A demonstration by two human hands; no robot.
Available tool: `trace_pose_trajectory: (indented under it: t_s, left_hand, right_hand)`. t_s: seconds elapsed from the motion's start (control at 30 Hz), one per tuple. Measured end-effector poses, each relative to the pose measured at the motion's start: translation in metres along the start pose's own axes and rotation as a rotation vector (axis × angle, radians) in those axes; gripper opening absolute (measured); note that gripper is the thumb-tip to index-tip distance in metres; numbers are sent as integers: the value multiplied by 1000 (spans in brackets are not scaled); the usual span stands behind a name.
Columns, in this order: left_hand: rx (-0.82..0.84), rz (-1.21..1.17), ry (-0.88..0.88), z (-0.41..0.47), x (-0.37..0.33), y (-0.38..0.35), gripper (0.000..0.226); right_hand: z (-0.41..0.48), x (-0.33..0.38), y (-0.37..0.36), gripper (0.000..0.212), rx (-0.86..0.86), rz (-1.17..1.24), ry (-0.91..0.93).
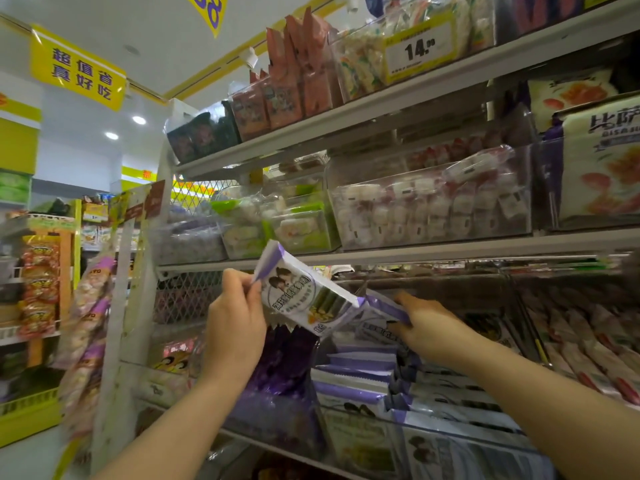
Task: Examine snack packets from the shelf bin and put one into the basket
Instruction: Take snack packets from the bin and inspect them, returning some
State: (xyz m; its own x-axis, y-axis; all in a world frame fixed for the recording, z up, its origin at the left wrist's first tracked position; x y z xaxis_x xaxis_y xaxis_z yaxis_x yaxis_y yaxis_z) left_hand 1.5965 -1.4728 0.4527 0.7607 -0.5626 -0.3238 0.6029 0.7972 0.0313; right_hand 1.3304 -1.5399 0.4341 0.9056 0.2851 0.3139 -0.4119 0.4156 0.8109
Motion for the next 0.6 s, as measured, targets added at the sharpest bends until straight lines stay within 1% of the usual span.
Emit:
trace_pose_trajectory:
  t_s: [0.1, 0.13, 0.2, 0.23, 0.3, 0.37, 0.4, 0.47, 0.53, 0.6]
  left_hand:
    - [-79, -8, 71, -2, 7, 22, 15]
    - [-91, -12, 79, -4, 8, 30, 16]
    - [-112, -31, 73, -9, 9, 46, 16]
    - [-119, -42, 67, -12, 8, 53, 15]
    - [-104, -29, 63, -19, 8, 69, 14]
    - [-75, -21, 56, -22, 4, 73, 13]
    - [-46, -2, 72, -32, 7, 84, 12]
    - [20, 28, 86, -47, 11, 94, 11]
    - [101, 74, 116, -68, 21, 108, 11]
    - [193, 109, 124, -87, 30, 121, 14]
  right_hand:
    - [-5, 0, 4, 19, -27, -73, -24]
    - [-7, 1, 7, 25, -63, -105, -19]
    - [-17, 9, 19, 45, -163, -156, -1]
    - [-24, 16, 26, 49, -223, -172, 12]
    - [-40, 39, 34, 47, -321, -174, 88]
    - [-54, 61, 42, 38, -394, -68, 185]
    - [-67, 81, 34, 32, -370, 33, 245]
    - [-88, 112, 18, 21, -278, 279, 310]
    - [-108, 142, -10, 19, -127, 516, 340]
    - [-125, 169, -42, 21, 17, 671, 357]
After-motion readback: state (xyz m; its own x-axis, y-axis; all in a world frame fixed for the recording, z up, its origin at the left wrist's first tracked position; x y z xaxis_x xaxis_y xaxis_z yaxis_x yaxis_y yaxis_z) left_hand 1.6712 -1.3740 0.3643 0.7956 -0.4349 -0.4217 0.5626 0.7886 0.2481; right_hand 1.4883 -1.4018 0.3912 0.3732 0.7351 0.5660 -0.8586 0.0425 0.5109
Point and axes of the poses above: each hand's wrist, its own z-axis towards the middle knuckle, its own y-axis out of the back of the hand, x = y × z, the point moved 7 cm from there along z, towards the middle knuckle, and after that the axes turned 3 degrees about z, right-handed, at the moved point
